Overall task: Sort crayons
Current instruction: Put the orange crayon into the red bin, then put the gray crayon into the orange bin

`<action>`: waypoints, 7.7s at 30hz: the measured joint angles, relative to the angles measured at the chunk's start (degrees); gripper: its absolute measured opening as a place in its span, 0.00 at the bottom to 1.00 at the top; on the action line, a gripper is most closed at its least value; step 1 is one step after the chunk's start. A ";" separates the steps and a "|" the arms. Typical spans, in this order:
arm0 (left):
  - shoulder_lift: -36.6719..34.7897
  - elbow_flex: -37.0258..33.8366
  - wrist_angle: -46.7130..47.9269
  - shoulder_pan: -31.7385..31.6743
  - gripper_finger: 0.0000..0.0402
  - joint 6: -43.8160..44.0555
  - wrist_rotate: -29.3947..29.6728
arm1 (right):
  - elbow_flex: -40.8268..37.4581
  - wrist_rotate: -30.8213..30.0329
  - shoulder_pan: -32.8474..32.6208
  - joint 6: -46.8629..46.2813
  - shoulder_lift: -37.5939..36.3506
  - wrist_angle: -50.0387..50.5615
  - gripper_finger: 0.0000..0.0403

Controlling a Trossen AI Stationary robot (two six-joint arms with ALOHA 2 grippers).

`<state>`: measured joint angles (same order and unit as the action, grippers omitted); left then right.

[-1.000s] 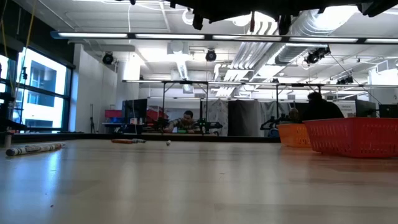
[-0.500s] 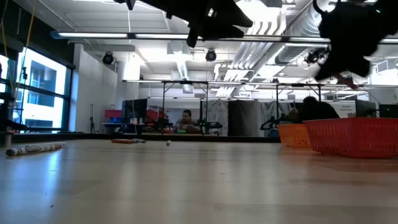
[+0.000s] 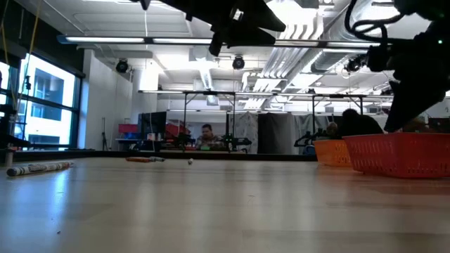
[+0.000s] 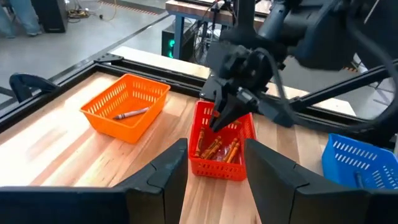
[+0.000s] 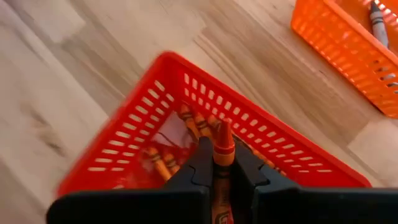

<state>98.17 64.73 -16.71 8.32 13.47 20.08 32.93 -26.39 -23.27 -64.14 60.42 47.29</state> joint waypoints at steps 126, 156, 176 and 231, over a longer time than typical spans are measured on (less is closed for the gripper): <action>0.09 -10.51 70.37 16.59 0.29 74.88 -11.45 | 19.04 -3.49 -1.51 23.68 -2.62 -1.69 0.36; -0.20 -15.45 63.95 17.09 0.18 75.29 -14.67 | 19.04 -2.11 -1.53 23.68 -2.63 -1.69 0.36; -2.95 -8.87 67.57 17.22 0.00 72.81 -5.64 | 20.40 2.66 -1.53 22.54 -3.42 1.00 0.36; -0.40 3.93 -4.55 16.57 0.00 -4.16 25.46 | 20.55 -5.96 -5.97 61.18 5.88 -43.52 0.36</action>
<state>97.77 68.66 -21.25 24.89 9.32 45.54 53.47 -32.35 -29.23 -2.97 66.30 3.77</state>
